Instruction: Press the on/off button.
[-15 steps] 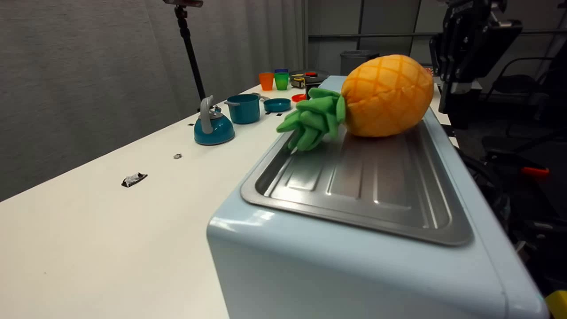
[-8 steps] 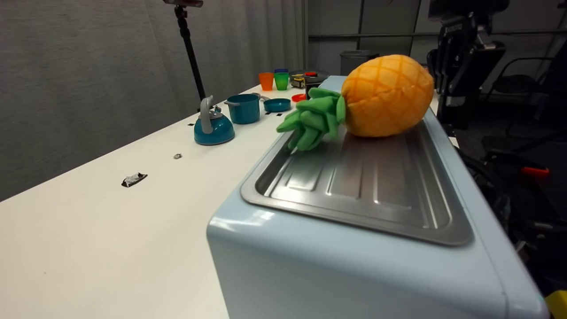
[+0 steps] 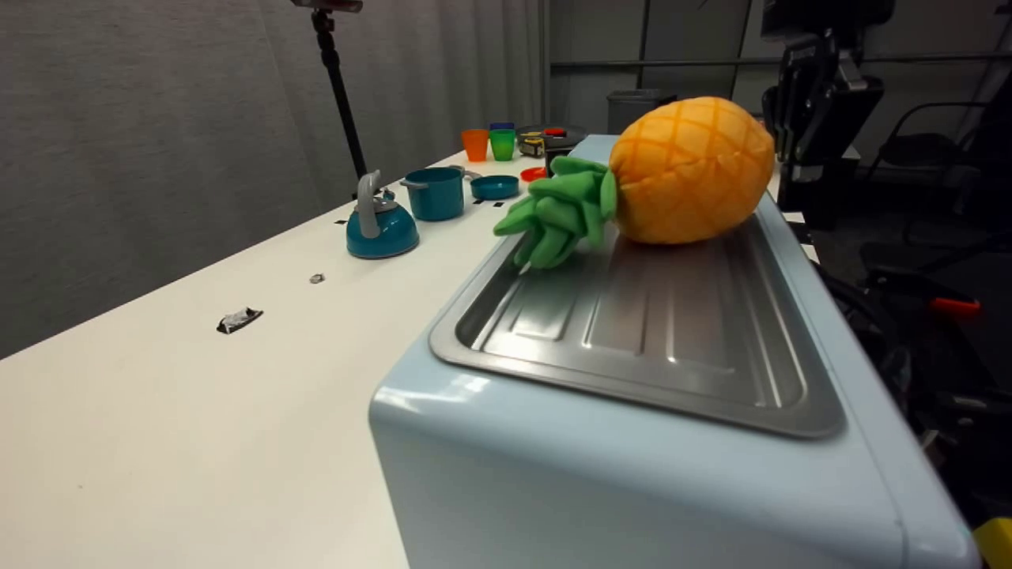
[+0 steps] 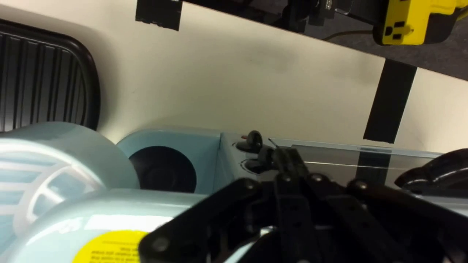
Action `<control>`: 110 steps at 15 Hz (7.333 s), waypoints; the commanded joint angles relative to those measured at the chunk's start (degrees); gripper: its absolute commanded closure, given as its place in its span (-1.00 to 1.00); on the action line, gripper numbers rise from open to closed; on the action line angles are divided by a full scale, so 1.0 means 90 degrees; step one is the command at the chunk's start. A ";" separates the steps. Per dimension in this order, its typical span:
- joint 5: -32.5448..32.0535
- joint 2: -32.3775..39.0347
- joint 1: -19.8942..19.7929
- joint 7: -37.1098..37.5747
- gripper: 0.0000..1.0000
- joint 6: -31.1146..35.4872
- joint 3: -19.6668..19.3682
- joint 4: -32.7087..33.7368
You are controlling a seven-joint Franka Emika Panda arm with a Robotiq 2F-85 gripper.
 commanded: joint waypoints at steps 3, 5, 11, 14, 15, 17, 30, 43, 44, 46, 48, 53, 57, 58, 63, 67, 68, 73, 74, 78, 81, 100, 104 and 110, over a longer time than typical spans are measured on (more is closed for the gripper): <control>-0.0311 0.0106 -0.0217 -0.0070 1.00 0.0034 -0.0047 0.0004; -0.0335 0.0161 -0.0210 -0.0042 1.00 -0.0041 -0.0014 0.0008; -0.0351 0.0235 -0.0191 -0.0005 1.00 -0.0147 0.0032 0.0008; -0.0153 0.0097 -0.0135 -0.0116 1.00 -0.0345 -0.0007 0.0009; -0.0093 0.0043 -0.0120 -0.0136 1.00 -0.0404 -0.0014 0.0012; 0.0056 -0.0075 -0.0081 -0.0177 1.00 -0.0558 -0.0028 0.0022; 0.0130 -0.0200 0.0019 0.0099 1.00 -0.0472 0.0174 0.0050; -0.0328 0.0091 -0.0014 0.0628 1.00 -0.0290 0.0459 0.0028; -0.0348 0.0105 -0.0017 0.0673 1.00 -0.0254 0.0468 0.0028; -0.0377 0.0135 -0.0024 0.0736 1.00 -0.0173 0.0474 0.0028; -0.0372 0.0161 -0.0026 0.0783 1.00 -0.0104 0.0472 0.0029; -0.0389 0.0240 -0.0058 0.0885 1.00 0.0058 0.0461 0.0029; -0.0381 0.0248 -0.0045 0.1013 1.00 0.0136 0.0492 0.0029; -0.0383 0.0251 -0.0044 0.1040 1.00 0.0142 0.0497 0.0029; -0.0406 0.0242 -0.0051 0.1197 1.00 0.0140 0.0532 0.0029; -0.0382 0.0261 -0.0078 0.1264 1.00 0.0226 0.0508 0.0034; -0.0392 0.0265 -0.0086 0.1292 1.00 0.0284 0.0510 0.0034; -0.0419 0.0297 -0.0127 0.1389 1.00 0.0551 0.0505 0.0024; -0.0412 0.0301 -0.0126 0.1406 1.00 0.0578 0.0504 0.0023; -0.0432 0.0302 -0.0140 0.1525 1.00 0.0630 0.0519 0.0021; -0.0475 0.0294 -0.0169 0.1594 1.00 0.0650 0.0512 0.0021; -0.0758 0.0412 -0.0274 0.1542 1.00 0.0559 0.0431 0.0133; -0.0808 0.0401 -0.0354 0.1592 1.00 0.0581 0.0429 0.0140; -0.0442 0.0320 -0.0352 0.1496 1.00 0.0828 0.0308 0.0055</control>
